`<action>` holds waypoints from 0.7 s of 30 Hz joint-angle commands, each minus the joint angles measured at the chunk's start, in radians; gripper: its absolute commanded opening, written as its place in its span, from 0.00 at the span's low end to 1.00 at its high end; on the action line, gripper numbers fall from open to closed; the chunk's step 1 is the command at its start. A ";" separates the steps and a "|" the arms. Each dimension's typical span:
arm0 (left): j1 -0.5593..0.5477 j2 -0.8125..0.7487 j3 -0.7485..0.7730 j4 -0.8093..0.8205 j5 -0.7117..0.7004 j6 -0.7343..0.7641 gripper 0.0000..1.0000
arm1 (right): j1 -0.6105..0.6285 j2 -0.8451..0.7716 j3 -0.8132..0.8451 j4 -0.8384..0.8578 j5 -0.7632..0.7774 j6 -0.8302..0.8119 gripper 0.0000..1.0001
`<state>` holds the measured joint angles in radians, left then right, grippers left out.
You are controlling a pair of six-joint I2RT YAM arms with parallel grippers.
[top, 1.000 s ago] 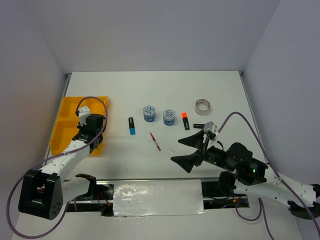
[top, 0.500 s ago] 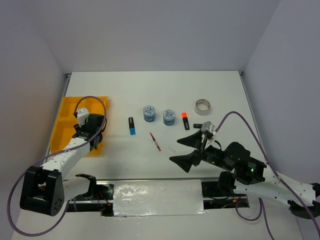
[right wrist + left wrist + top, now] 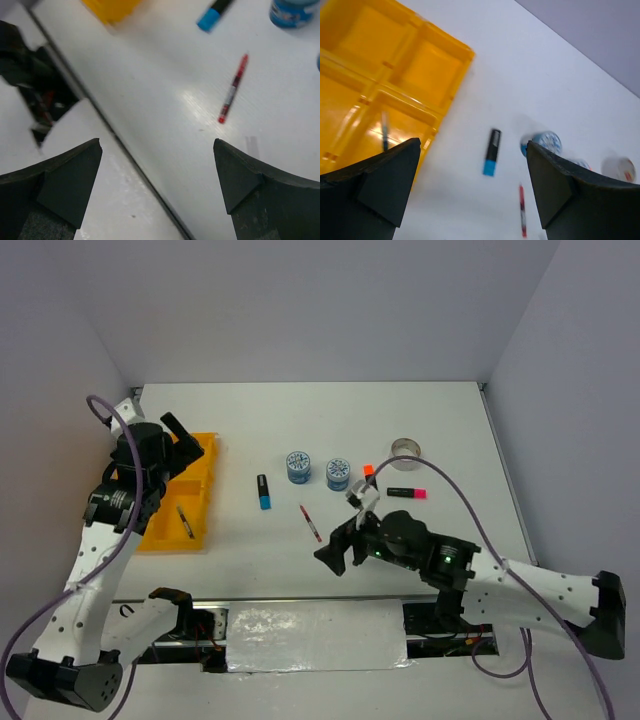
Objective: Sort the stationery into containers
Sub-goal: Pick up the pen cap from the center of the board.
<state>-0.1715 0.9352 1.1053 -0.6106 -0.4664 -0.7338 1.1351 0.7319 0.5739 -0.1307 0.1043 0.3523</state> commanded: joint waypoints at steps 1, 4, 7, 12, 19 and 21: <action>0.003 -0.025 0.027 -0.110 0.358 0.039 0.99 | -0.062 0.157 0.078 -0.049 0.035 0.022 1.00; 0.003 -0.116 0.007 -0.107 0.419 0.042 0.99 | -0.136 0.276 0.127 -0.081 0.002 0.025 1.00; 0.003 -0.238 -0.048 -0.061 0.454 0.037 0.99 | -0.210 0.356 0.161 -0.121 -0.009 0.002 1.00; 0.003 -0.316 -0.065 -0.055 0.672 0.117 0.99 | -0.244 0.466 0.214 -0.201 -0.055 -0.099 1.00; 0.003 -0.240 -0.010 -0.317 0.471 0.229 0.99 | -0.248 0.564 0.241 -0.305 -0.068 -0.206 0.99; 0.003 -0.266 -0.021 -0.316 0.477 0.261 0.99 | -0.247 0.606 0.248 -0.317 -0.057 -0.230 0.98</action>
<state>-0.1715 0.6910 1.0817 -0.8703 0.0402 -0.5488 0.8921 1.3029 0.7727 -0.3927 0.0422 0.1894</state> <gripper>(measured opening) 0.993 0.980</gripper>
